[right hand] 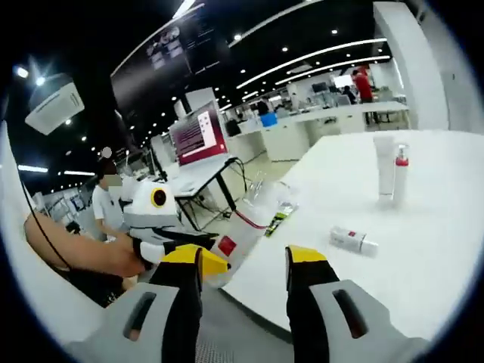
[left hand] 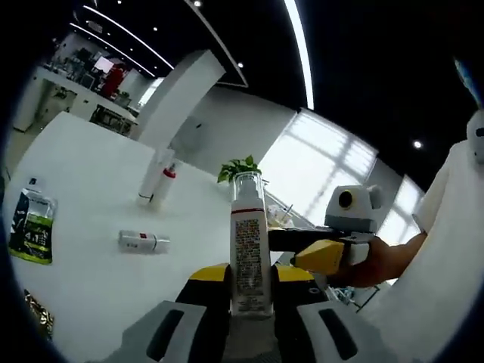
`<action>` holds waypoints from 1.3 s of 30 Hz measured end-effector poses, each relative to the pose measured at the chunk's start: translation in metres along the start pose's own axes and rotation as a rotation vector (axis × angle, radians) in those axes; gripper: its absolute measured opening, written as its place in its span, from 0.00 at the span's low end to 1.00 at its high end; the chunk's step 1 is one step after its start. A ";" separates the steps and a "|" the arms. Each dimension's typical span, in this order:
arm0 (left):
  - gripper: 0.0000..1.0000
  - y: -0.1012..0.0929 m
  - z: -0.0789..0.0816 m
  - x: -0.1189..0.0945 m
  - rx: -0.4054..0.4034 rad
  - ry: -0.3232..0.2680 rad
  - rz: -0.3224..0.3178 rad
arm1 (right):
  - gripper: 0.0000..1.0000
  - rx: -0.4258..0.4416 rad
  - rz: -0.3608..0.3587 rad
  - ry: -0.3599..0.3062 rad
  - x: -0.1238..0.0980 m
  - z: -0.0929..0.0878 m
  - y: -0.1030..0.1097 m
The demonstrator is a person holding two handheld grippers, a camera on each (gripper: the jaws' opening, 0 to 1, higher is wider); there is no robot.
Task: Arrange the skincare products in the storage area until every visible bottle or jar stands upright without overlapping.
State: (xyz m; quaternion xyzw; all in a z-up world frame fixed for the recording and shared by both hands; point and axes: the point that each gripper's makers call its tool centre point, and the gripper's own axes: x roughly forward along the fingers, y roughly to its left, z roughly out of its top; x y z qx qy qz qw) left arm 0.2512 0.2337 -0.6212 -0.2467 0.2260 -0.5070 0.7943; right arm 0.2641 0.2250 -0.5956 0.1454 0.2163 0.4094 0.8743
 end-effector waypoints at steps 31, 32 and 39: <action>0.22 -0.009 -0.015 0.009 0.148 0.068 0.001 | 0.20 0.171 0.151 0.028 0.011 -0.014 0.006; 0.23 -0.007 -0.016 0.010 0.149 0.069 0.010 | 0.20 0.141 0.147 0.032 0.010 -0.013 0.005; 0.37 0.015 -0.017 0.011 0.240 0.074 0.166 | 0.20 0.057 0.111 0.003 0.004 0.006 -0.009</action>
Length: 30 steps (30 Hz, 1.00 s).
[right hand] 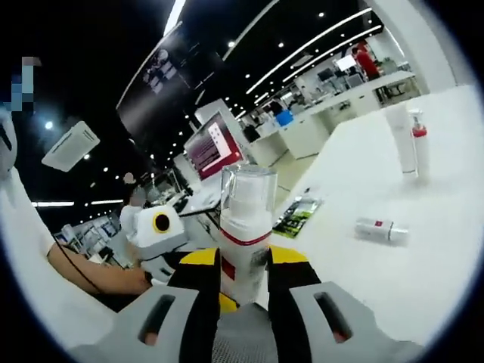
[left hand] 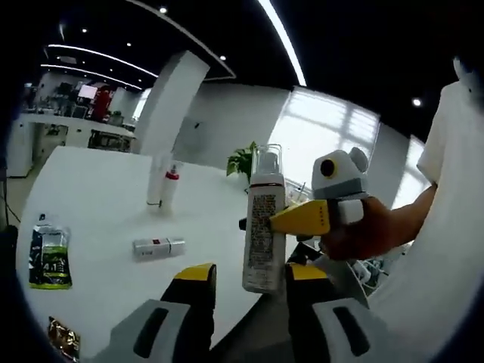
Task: Arrange the skincare products in the storage area until every visible bottle or jar stands upright without overlapping.
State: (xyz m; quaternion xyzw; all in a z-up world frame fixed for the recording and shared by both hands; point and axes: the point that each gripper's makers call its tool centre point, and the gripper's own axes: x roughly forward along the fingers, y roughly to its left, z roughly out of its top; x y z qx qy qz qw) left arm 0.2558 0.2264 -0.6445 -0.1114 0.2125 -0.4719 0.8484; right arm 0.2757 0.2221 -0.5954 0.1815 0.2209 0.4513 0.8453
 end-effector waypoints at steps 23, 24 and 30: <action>0.75 0.056 -0.068 0.015 0.208 0.322 0.310 | 0.21 -0.155 -0.153 0.060 -0.015 0.007 -0.074; 0.76 0.057 -0.067 0.015 0.208 0.321 0.316 | 0.21 -0.157 -0.152 0.056 -0.013 0.008 -0.078; 0.96 0.066 -0.057 0.015 0.262 0.276 0.363 | 0.21 -0.214 -0.170 0.020 -0.004 0.018 -0.104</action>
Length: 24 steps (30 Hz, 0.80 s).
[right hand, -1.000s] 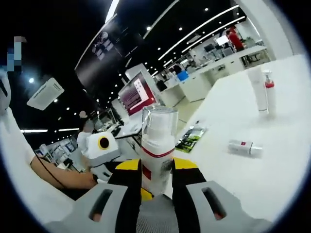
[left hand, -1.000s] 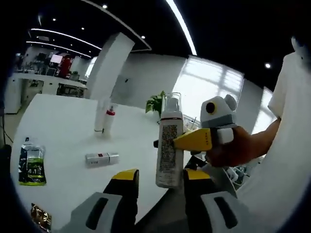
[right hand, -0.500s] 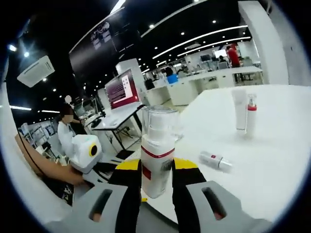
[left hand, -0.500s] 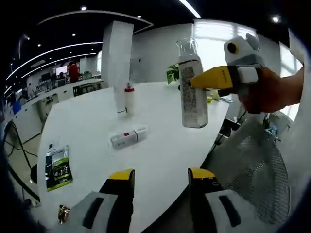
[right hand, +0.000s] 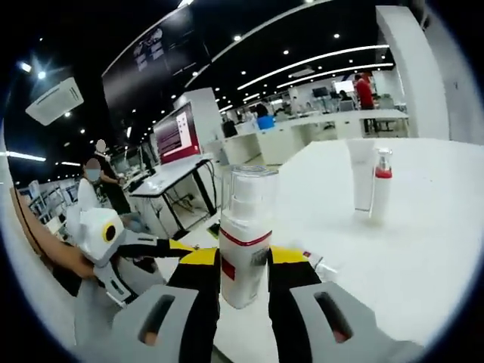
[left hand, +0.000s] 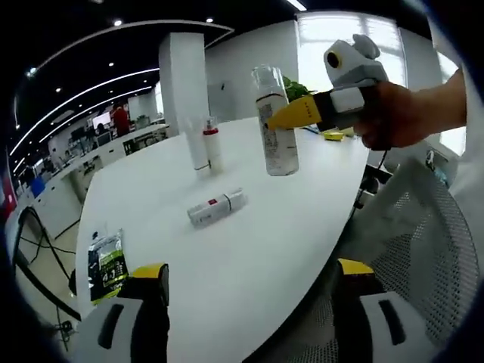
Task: Arrange the skincare products in the storage area until every visible bottle or jar stands upright without overlapping.
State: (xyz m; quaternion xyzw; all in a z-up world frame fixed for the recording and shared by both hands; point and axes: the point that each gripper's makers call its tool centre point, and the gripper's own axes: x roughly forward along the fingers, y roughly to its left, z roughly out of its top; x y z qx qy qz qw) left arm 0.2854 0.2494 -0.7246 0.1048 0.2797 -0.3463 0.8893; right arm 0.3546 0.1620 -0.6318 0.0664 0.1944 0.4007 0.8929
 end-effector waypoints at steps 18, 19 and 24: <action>1.00 0.010 0.005 0.000 -0.074 -0.031 0.043 | 0.21 -0.230 -0.091 -0.049 0.043 0.033 -0.090; 1.00 0.010 0.004 0.000 -0.078 -0.027 0.043 | 0.21 -0.233 -0.100 -0.050 0.048 0.033 -0.096; 1.00 0.011 0.003 0.002 -0.134 -0.025 0.035 | 0.21 -0.253 -0.120 -0.038 0.068 0.027 -0.117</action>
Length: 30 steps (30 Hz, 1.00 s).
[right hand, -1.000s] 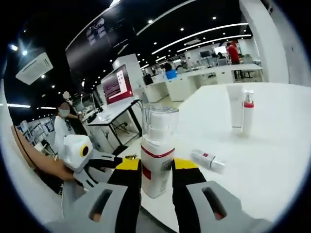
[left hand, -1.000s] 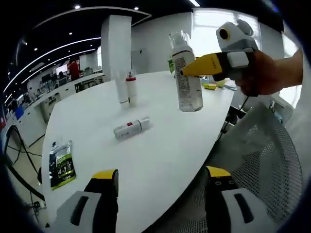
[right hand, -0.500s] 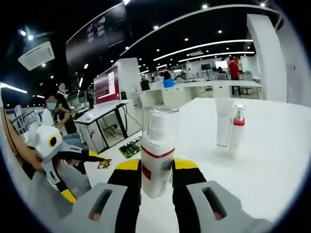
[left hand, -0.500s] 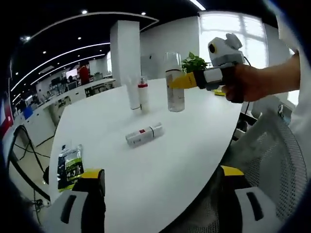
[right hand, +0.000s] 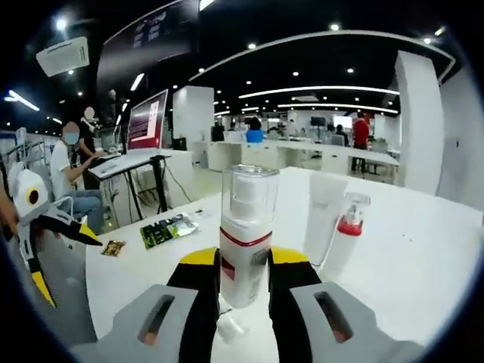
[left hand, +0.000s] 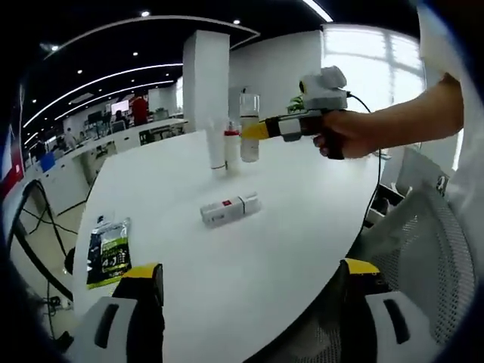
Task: Arrange the skincare products in the storage area until every visible bottle or jar stands upright without overlapping.
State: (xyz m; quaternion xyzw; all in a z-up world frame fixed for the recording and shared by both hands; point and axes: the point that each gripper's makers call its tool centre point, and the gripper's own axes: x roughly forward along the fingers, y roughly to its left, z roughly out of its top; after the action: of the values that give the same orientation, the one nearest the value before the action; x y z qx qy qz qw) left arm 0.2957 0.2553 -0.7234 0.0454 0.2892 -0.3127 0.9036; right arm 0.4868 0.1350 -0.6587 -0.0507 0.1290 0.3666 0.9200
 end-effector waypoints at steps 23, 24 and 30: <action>0.91 0.003 -0.022 0.003 0.019 0.107 0.024 | 0.21 0.002 -0.056 0.057 0.070 -0.055 -0.046; 0.93 0.003 -0.020 0.003 0.022 0.102 0.026 | 0.21 -0.002 -0.063 0.058 0.071 -0.056 -0.048; 0.93 0.001 -0.023 0.003 0.023 0.112 0.018 | 0.20 -0.015 -0.074 0.067 0.075 -0.068 -0.057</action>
State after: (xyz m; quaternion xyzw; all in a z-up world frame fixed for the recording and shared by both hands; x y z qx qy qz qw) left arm 0.2873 0.2606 -0.7445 0.0757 0.3354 -0.3047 0.8882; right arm 0.5648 0.1301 -0.7445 -0.0746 0.1549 0.3313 0.9277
